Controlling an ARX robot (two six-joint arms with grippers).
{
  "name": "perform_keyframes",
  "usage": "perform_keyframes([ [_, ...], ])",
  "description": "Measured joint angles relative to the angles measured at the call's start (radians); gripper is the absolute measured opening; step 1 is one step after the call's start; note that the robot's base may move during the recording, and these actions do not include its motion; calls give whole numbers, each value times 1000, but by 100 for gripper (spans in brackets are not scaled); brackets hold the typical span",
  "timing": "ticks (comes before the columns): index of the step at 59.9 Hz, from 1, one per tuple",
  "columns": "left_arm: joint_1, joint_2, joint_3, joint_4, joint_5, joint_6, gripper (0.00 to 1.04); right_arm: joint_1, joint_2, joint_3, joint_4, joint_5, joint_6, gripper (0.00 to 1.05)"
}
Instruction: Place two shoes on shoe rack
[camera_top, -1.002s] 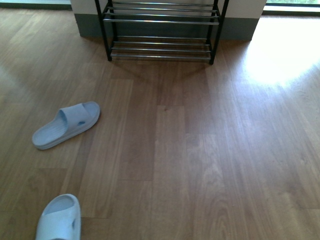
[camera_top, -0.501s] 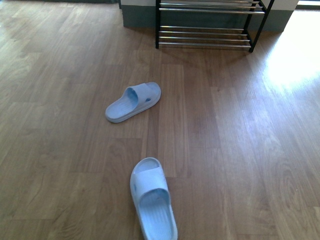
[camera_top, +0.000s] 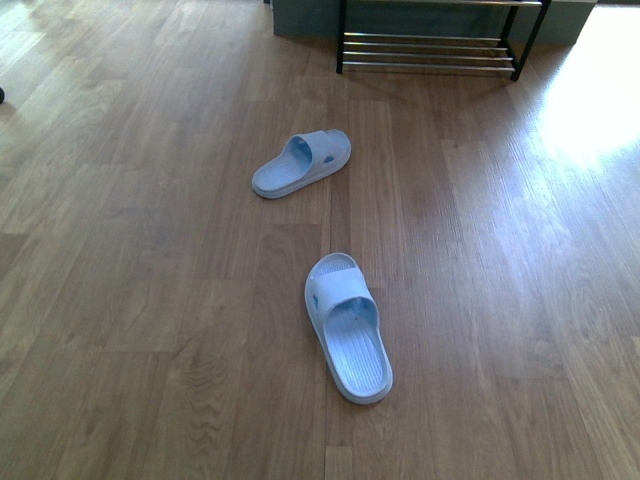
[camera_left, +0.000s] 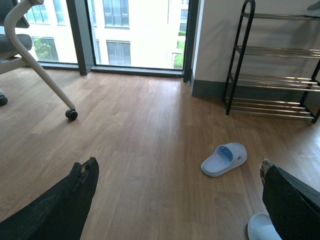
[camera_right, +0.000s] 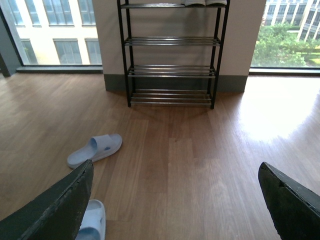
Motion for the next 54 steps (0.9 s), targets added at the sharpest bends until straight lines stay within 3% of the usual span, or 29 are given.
perform_keyframes([
  [54,0,0,0,0,2,0,95,0,-2,0,0,2,0,96],
])
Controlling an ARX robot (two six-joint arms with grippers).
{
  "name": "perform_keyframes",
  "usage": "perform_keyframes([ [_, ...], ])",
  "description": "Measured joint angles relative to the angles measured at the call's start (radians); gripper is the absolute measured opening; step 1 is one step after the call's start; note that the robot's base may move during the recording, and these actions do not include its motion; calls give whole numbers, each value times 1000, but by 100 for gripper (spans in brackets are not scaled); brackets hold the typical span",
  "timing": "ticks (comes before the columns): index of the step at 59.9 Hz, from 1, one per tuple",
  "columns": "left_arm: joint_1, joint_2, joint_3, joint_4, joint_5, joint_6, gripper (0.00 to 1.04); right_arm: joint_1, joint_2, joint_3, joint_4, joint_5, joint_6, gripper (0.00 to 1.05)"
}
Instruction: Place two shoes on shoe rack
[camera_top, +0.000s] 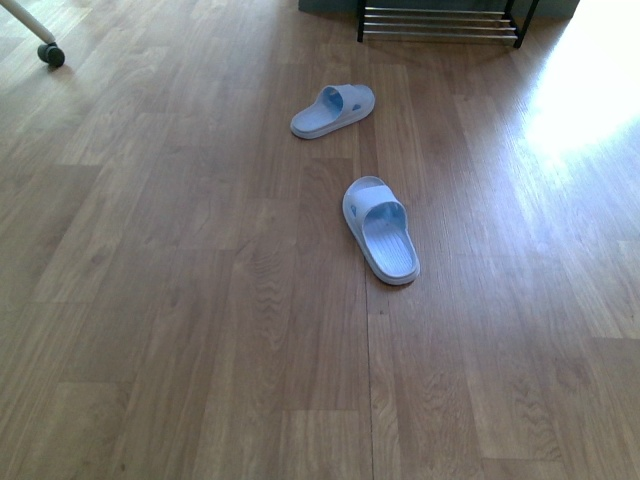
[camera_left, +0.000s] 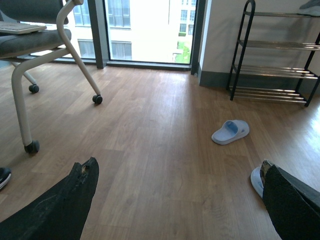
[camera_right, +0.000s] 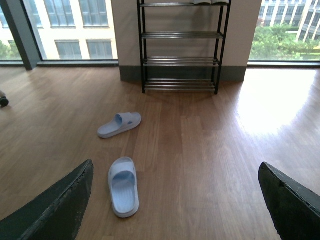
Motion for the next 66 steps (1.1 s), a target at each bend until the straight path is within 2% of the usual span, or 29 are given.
perform_keyframes([
  [66,0,0,0,0,0,0,95,0,1,0,0,2,0,96],
])
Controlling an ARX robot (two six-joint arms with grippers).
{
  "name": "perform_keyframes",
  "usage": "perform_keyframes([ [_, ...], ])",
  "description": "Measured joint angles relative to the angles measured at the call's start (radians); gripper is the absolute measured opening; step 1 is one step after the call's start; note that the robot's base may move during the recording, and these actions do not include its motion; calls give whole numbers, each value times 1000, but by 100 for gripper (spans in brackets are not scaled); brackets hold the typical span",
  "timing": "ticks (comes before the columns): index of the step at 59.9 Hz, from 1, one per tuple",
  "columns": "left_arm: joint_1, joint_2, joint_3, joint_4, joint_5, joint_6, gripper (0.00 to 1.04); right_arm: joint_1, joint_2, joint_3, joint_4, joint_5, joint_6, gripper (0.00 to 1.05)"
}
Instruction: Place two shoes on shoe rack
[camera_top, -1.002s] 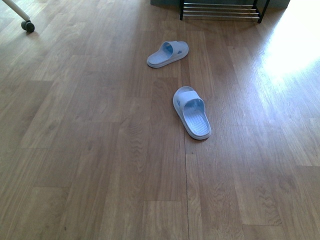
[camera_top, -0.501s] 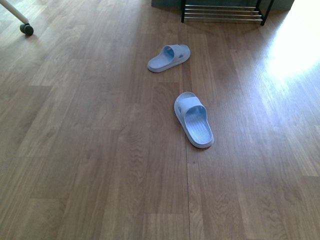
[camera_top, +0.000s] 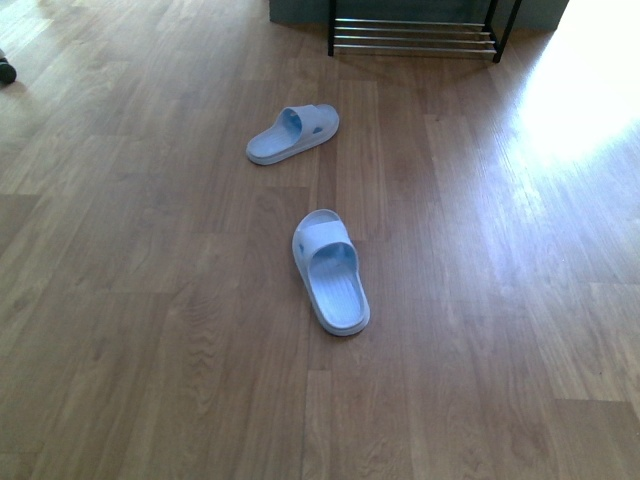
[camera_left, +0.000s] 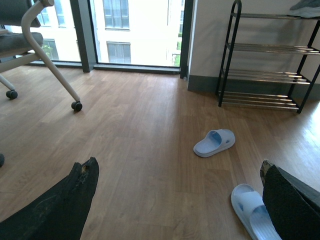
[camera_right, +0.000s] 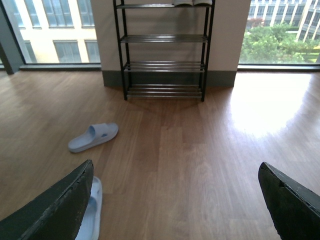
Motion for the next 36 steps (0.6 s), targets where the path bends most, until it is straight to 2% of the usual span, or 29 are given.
perform_keyframes([
  [36,0,0,0,0,0,0,95,0,0,0,0,1,0,96],
])
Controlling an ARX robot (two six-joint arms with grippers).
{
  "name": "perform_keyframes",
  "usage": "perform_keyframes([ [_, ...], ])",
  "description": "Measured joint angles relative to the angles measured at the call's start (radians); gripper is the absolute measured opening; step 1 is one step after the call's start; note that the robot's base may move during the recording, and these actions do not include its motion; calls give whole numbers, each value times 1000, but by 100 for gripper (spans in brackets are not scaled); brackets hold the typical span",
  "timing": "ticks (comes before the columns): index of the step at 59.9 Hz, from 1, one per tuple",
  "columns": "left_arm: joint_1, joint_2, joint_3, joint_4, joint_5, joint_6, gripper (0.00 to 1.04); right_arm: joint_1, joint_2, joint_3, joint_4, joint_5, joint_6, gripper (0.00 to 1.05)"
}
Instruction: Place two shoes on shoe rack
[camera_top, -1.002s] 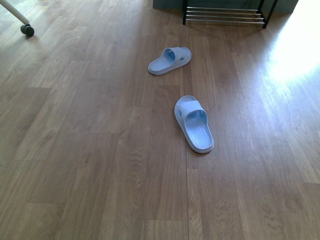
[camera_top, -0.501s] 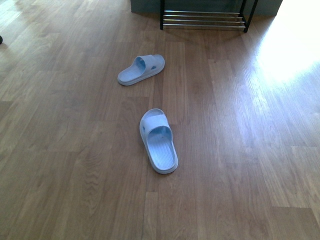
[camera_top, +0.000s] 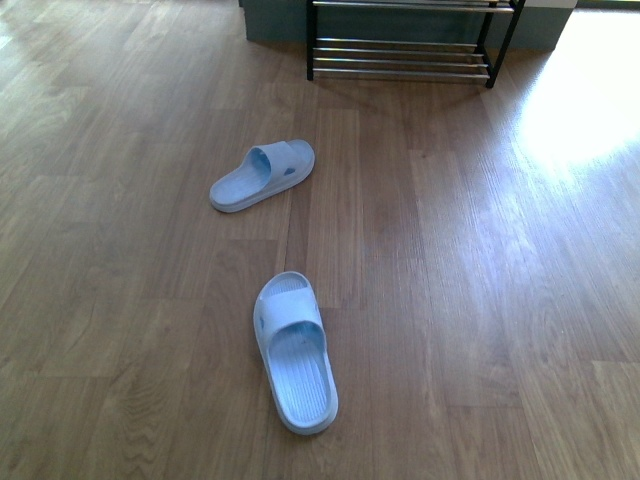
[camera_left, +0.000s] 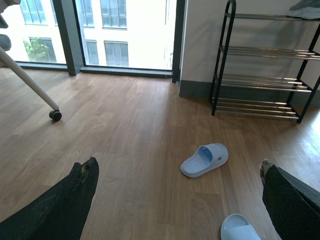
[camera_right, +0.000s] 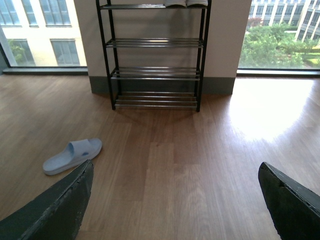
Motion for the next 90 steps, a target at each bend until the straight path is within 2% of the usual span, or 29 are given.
perform_keyframes([
  [12,0,0,0,0,0,0,95,0,2,0,0,0,0,96],
  [13,-6,8,3,-12,-16,-5,95,0,2,0,0,0,0,96],
  [16,-81,110,78,-212,-222,-103,95,0,2,0,0,0,0,96],
  [17,-98,153,98,-261,-259,-138,95,0,2,0,0,0,0,96],
  [20,-138,292,125,-310,-277,-243,95,0,2,0,0,0,0,96],
  [22,-163,380,137,-282,-265,-304,95,0,2,0,0,0,0,96],
  [29,-250,682,202,-109,-262,-344,95,0,2,0,0,0,0,96],
  [34,-298,911,268,17,-266,-332,95,0,2,0,0,0,0,96],
  [38,-343,1207,372,138,-269,-310,95,0,2,0,0,0,0,96],
  [43,-373,1496,468,204,-297,-263,95,0,2,0,0,0,0,96],
  [59,-436,2010,682,243,-299,-161,95,0,2,0,0,-1,0,96],
  [84,-473,2432,978,242,-315,-6,95,0,2,0,0,0,0,96],
  [90,-486,2513,1048,235,-294,14,95,0,2,0,0,0,0,96],
])
